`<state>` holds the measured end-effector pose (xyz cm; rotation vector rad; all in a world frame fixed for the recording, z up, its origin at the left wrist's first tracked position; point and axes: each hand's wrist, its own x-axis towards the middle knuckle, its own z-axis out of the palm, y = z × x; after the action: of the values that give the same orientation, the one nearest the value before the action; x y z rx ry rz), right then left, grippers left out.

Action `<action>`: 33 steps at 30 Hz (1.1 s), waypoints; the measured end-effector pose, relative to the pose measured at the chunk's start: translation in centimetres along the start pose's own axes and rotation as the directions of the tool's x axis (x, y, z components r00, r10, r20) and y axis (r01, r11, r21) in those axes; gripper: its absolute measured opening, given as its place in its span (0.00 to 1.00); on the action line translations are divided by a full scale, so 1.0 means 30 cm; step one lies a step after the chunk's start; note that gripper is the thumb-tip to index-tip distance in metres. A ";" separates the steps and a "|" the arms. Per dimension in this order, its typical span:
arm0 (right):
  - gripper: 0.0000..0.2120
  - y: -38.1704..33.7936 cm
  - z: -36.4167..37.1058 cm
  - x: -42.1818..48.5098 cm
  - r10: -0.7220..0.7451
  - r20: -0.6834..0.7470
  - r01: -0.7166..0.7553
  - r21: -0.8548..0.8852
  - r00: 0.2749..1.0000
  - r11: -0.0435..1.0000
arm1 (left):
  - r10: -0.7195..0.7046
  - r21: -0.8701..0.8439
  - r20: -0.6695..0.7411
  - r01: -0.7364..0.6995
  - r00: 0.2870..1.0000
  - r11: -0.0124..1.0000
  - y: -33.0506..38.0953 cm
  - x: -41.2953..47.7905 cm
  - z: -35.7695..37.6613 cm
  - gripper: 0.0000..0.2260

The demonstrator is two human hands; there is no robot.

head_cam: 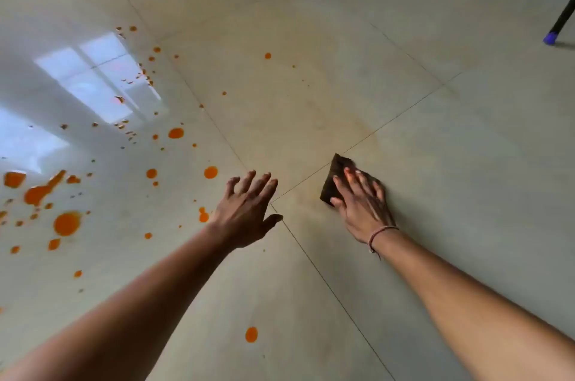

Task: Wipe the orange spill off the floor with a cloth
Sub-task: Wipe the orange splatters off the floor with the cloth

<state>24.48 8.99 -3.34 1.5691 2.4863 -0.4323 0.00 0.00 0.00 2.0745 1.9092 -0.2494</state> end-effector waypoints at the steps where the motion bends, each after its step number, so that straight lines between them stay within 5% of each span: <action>1: 0.25 0.016 0.031 0.039 -0.025 -0.032 0.024 -0.039 0.999 0.999 | 0.010 0.027 -0.013 -0.010 1.000 1.000 -0.016 0.027 0.036 0.33; 9: 0.26 -0.101 0.202 0.020 -0.039 -0.199 0.053 0.063 0.979 0.997 | 0.079 0.094 -0.095 -0.070 0.992 0.993 -0.126 0.029 0.174 0.32; 15: 0.31 -0.226 0.325 -0.301 -0.262 -0.074 0.269 0.108 0.962 0.957 | 0.182 0.147 0.006 -0.181 0.983 0.972 -0.173 -0.070 0.167 0.24; 20: 0.32 -0.263 0.318 -0.267 -0.110 -0.134 0.125 0.108 0.985 0.986 | 0.198 0.028 -0.036 -0.197 0.980 0.980 -0.169 -0.180 0.196 0.26; 25: 0.33 -0.386 0.440 -0.573 -0.371 -0.081 0.378 0.101 0.925 0.920 | 0.239 0.080 -0.017 -0.237 0.971 0.968 -0.213 -0.357 0.316 0.26; 27: 0.34 -0.389 0.428 -0.499 -0.364 -0.089 0.370 0.058 0.927 0.927 | 0.215 0.093 -0.017 -0.213 0.976 0.973 -0.242 -0.384 0.332 0.26; 30: 0.34 -0.490 0.407 -0.377 -0.157 -0.117 0.170 0.106 0.981 0.980 | 0.105 0.059 -0.075 -0.101 0.992 0.993 -0.273 -0.386 0.334 0.26; 33: 0.34 -0.582 0.464 -0.546 -0.301 -0.080 0.307 0.092 0.950 0.947 | 0.040 0.050 -0.099 -0.035 0.994 0.998 -0.305 -0.398 0.335 0.25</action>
<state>15.66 -16.66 -9.00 1.2491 2.8096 -0.5702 -9.44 -14.03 -6.45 2.1909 1.9368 -0.1873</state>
